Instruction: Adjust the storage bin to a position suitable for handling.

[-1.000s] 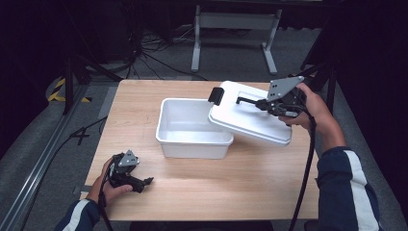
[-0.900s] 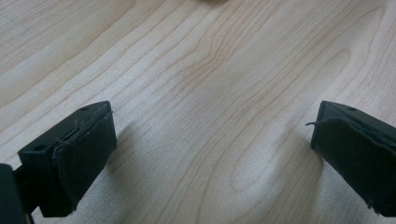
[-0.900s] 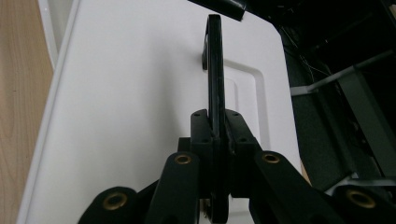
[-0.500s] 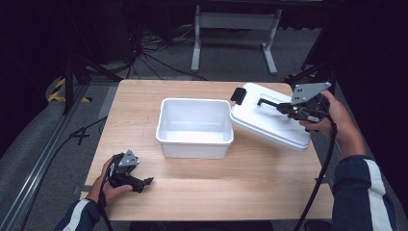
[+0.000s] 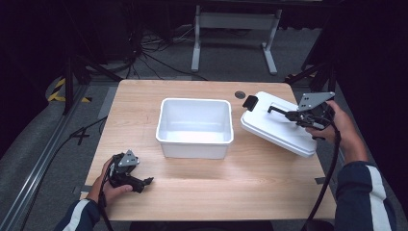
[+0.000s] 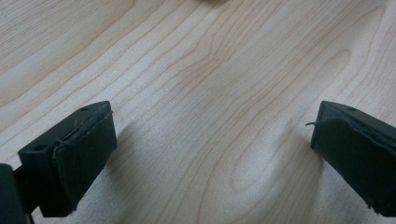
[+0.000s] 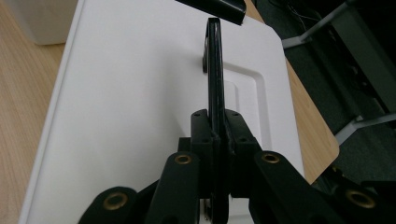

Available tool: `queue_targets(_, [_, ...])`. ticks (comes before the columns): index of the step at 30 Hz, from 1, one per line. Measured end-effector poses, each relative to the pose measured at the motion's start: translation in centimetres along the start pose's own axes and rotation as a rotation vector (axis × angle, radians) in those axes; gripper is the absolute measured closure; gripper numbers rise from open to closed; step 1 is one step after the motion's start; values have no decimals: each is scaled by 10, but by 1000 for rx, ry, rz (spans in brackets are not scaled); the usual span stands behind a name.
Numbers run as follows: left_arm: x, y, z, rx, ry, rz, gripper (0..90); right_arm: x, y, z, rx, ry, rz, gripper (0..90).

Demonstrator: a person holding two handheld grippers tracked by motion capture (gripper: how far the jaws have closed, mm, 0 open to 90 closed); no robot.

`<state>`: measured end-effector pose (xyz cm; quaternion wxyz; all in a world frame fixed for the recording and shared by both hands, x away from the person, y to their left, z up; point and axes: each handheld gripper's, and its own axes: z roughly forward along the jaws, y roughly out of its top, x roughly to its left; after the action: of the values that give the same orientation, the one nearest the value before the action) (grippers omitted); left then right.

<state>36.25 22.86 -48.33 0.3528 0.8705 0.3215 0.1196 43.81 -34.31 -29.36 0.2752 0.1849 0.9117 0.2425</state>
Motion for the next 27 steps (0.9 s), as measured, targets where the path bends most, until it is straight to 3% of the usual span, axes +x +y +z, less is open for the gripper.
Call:
queue_targets(8, [0, 0, 0, 0, 0, 0, 7, 4, -10, 21, 32, 17, 13, 848])
queue_targets(17, [0, 0, 0, 1, -1, 2, 7, 9, -19, 50, 31, 40, 45, 848])
queue_targets(22, [0, 0, 0, 1, -1, 2, 7, 11, -22, 68, 65, 56, 44, 848])
queue_targets(27, [0, 0, 0, 1, -1, 3, 7, 10, -26, 78, 56, 64, 73, 847])
